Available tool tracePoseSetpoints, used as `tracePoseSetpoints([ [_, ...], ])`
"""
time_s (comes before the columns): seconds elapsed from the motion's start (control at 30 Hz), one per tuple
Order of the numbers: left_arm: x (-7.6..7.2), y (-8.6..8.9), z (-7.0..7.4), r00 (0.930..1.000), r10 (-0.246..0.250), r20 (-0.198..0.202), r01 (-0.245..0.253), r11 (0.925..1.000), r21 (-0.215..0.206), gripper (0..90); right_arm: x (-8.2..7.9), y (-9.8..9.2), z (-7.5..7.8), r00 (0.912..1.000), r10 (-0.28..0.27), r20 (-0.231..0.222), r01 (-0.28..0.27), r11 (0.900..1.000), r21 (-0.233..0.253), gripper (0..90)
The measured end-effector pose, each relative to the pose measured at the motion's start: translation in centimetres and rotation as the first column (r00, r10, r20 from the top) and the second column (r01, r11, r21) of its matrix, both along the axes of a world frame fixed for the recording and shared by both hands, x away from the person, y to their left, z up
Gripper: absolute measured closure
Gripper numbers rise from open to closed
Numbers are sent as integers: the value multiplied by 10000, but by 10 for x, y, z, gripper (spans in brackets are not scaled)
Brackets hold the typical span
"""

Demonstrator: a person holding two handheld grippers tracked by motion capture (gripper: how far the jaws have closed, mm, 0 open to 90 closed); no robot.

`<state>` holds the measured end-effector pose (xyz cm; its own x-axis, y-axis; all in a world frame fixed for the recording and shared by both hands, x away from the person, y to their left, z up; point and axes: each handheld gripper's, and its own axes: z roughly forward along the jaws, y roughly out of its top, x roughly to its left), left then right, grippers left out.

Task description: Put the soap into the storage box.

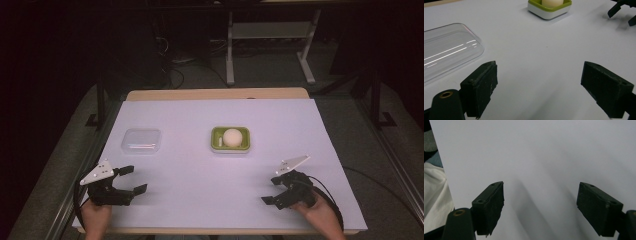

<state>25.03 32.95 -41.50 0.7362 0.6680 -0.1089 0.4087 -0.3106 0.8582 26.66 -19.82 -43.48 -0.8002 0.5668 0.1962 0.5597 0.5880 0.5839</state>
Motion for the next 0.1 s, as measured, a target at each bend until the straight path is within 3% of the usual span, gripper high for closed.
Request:
tracePoseSetpoints([
  [0.1,0,-1,0,10000,4,14,-4,10000,-39,132,-5,0,-1,10000,5,20,-5,10000,4,197],
])
